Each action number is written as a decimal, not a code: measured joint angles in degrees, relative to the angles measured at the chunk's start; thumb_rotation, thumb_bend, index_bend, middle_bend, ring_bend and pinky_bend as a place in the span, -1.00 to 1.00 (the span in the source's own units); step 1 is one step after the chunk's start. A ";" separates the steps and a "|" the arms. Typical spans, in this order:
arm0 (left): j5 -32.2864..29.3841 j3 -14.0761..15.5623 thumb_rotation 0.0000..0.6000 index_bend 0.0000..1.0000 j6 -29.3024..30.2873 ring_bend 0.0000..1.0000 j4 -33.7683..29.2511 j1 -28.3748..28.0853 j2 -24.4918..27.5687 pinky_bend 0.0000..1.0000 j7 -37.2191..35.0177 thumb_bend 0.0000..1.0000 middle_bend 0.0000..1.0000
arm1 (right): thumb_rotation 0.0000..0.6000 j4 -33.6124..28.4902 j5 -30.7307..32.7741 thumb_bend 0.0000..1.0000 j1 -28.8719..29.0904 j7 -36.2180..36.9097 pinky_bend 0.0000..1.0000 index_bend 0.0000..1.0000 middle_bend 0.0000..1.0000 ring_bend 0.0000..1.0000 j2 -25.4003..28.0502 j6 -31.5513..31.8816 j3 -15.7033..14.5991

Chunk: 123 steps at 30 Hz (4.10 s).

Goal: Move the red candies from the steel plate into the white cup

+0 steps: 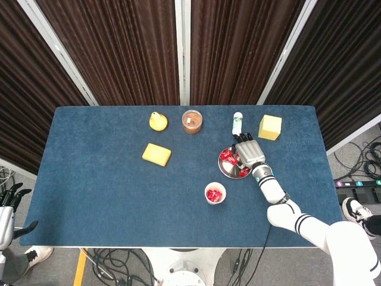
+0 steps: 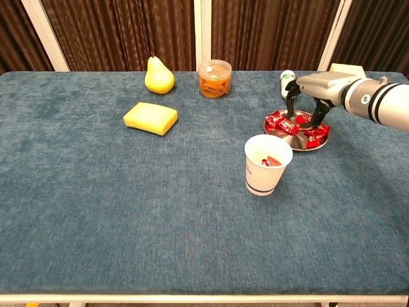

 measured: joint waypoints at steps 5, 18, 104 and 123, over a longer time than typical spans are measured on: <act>0.13 0.02 1.00 -0.39 -0.08 -0.57 0.28 -0.06 -0.11 -0.56 -0.17 -0.82 -0.53 | 1.00 1.04 0.55 -0.50 0.29 -0.34 -1.00 -0.16 -0.87 -1.00 -1.03 -0.81 -0.07; -0.13 0.03 1.00 -0.39 -0.14 -0.57 0.65 0.09 -0.26 -0.56 -0.52 -0.82 -0.53 | 1.00 0.94 -0.44 -0.50 1.26 -0.85 -1.00 -0.16 -0.87 -1.00 -2.47 -0.97 -0.38; 1.89 0.72 1.00 -0.39 -1.05 -0.57 -0.29 -1.23 0.12 -0.56 -0.82 -0.82 -0.53 | 1.00 -20.43 -17.98 -0.51 -9.93 9.97 -1.00 -0.25 -0.83 -1.00 17.19 11.50 -8.48; 0.95 0.77 1.00 -0.39 -1.29 -0.57 -0.36 -0.93 0.32 -0.56 -0.60 -0.82 -0.53 | 1.00 -4.80 -15.68 -0.43 -5.89 10.83 -1.00 -0.25 -0.84 -1.00 6.74 4.83 -6.01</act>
